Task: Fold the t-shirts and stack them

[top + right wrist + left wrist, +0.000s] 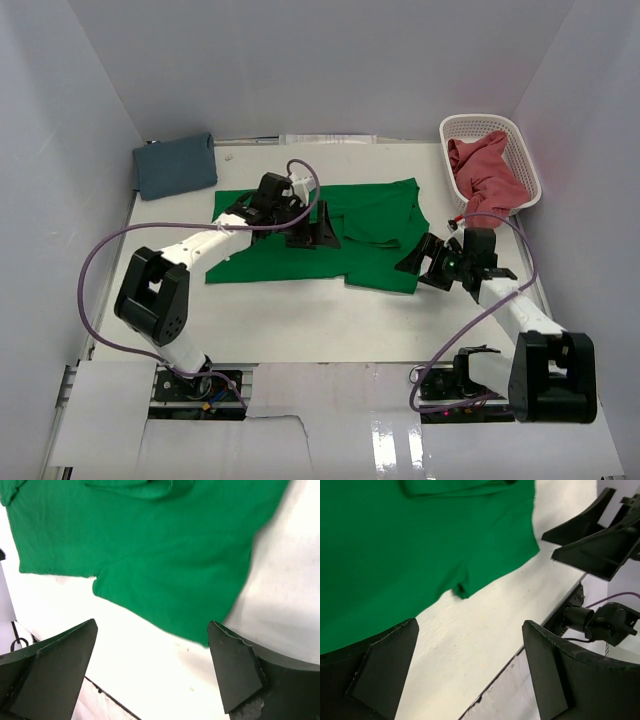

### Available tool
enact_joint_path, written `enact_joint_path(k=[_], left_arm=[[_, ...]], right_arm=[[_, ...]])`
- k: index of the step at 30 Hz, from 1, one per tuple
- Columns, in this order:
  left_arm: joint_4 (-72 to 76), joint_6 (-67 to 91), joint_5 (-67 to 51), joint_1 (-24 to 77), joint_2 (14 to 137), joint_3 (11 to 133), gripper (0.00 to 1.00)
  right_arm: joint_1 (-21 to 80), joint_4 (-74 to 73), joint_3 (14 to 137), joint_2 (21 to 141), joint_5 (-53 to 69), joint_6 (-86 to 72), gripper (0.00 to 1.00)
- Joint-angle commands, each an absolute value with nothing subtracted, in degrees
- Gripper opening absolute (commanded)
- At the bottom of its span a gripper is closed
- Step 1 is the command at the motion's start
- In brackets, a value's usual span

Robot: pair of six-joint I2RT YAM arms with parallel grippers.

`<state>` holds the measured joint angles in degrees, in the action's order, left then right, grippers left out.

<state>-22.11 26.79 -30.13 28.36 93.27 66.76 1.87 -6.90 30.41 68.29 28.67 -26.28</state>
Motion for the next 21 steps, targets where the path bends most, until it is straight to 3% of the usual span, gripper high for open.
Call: enact_joint_path(k=[1, 8, 21], left_arm=[[-12.1, 29.8, -33.1, 31.1, 95.5, 68.2, 0.96], [-8.9, 30.8, -34.5, 35.7, 104.8, 74.4, 0.96], [-2.7, 34.1, -36.6, 38.1, 111.1, 76.4, 0.95]], right_arm=[[1.4, -2.9, 26.0, 60.7, 29.4, -28.9, 0.98], [1.1, -1.3, 18.8, 55.0, 29.2, -30.2, 0.98], [0.9, 12.0, 14.3, 63.3, 30.6, -28.3, 0.98]])
